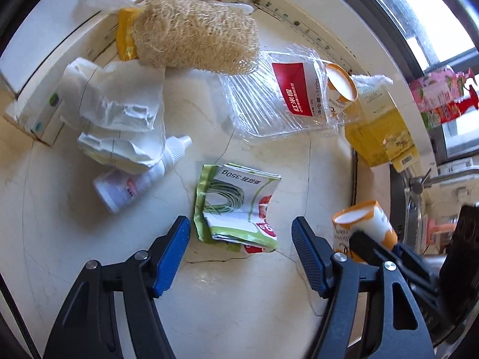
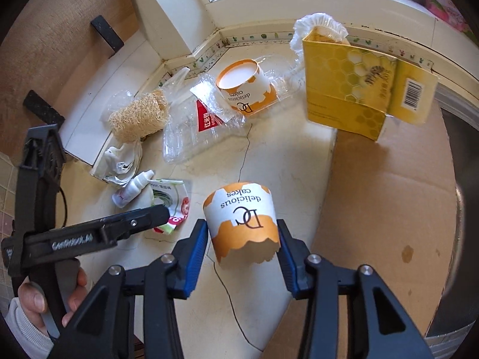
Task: Collect trash
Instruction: 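Grasp the orange-white DC cake cup with the right tool, then lift the cake cup with the right tool while the left tool grasps the green wrapper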
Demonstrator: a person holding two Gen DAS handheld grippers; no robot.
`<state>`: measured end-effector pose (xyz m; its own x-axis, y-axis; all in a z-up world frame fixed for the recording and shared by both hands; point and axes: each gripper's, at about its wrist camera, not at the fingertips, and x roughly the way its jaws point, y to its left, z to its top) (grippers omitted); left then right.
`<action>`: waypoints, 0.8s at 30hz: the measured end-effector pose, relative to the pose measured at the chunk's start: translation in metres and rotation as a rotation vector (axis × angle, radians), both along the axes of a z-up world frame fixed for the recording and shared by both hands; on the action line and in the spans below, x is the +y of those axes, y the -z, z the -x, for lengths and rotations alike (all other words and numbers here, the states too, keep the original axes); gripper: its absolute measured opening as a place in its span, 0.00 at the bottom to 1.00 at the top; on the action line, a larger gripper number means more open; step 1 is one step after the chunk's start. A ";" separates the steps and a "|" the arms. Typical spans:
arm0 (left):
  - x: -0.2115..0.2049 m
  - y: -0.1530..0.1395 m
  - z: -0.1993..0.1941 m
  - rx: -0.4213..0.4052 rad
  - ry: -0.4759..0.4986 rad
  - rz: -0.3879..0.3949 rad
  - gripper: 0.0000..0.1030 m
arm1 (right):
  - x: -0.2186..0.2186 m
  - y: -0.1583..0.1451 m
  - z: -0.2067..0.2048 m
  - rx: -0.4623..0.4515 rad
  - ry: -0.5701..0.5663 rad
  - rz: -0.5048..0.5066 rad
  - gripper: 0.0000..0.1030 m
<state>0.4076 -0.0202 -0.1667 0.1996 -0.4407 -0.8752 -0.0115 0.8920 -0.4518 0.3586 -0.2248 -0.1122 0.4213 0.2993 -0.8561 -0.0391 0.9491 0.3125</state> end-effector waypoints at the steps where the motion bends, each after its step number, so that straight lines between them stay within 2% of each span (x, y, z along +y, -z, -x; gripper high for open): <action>1: 0.001 0.001 0.001 0.009 -0.021 0.012 0.56 | -0.002 -0.002 0.003 -0.006 0.001 -0.001 0.44; 3: 0.003 0.004 0.000 0.025 -0.078 0.045 0.49 | -0.004 -0.006 0.009 -0.015 0.001 -0.006 0.44; 5: 0.007 0.006 0.000 0.031 -0.130 0.071 0.47 | -0.007 -0.008 0.015 -0.008 -0.002 -0.014 0.44; 7: 0.009 0.008 0.000 0.041 -0.176 0.093 0.39 | -0.008 -0.007 0.017 -0.005 0.002 -0.011 0.44; 9: 0.006 0.013 -0.001 0.054 -0.184 0.098 0.17 | -0.012 -0.005 0.021 0.001 0.009 -0.018 0.44; 11: 0.001 0.018 0.001 0.060 -0.177 0.096 0.08 | -0.013 -0.004 0.025 0.003 0.009 -0.025 0.44; 16: -0.011 0.012 0.008 0.000 -0.159 0.047 0.03 | -0.012 -0.005 0.038 -0.006 -0.009 -0.017 0.44; 24: -0.009 -0.026 0.041 -0.120 -0.068 -0.047 0.01 | -0.019 -0.013 0.060 -0.026 -0.008 -0.055 0.43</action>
